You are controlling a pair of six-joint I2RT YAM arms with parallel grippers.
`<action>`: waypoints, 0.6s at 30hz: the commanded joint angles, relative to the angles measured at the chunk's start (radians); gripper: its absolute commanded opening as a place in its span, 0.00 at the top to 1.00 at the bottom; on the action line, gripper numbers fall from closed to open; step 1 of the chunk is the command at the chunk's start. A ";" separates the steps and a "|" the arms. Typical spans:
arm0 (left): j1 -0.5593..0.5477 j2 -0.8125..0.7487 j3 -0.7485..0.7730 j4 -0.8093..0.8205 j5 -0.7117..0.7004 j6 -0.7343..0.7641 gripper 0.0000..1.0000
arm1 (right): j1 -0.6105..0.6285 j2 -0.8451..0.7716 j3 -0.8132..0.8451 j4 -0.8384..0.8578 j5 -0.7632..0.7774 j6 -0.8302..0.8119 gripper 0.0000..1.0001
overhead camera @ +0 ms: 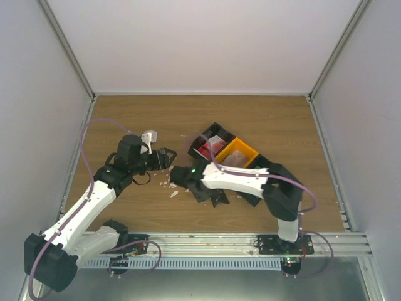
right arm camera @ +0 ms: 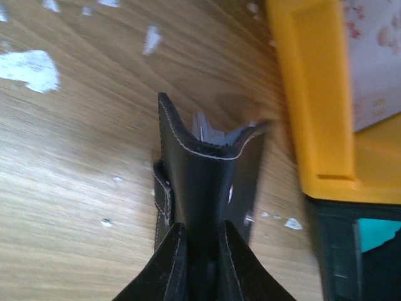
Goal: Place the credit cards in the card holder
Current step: Close the card holder at the center of the board.
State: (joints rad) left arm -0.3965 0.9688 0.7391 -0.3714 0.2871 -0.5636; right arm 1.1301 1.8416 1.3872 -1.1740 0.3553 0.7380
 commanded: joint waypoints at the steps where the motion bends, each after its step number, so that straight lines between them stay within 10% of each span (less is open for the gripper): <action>1: 0.043 -0.003 0.076 -0.029 0.044 0.047 0.28 | 0.074 0.161 0.152 -0.067 0.024 0.059 0.98; 7: 0.097 -0.008 0.113 -0.054 0.102 0.065 0.25 | 0.086 0.209 0.198 0.201 -0.182 -0.015 0.61; 18: 0.137 -0.009 0.081 -0.055 0.150 0.054 0.22 | 0.015 -0.103 -0.154 0.619 -0.297 0.032 0.53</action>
State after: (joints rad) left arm -0.2684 0.9688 0.8322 -0.4412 0.4011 -0.5144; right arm 1.1809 1.9221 1.3556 -0.7330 0.0681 0.7273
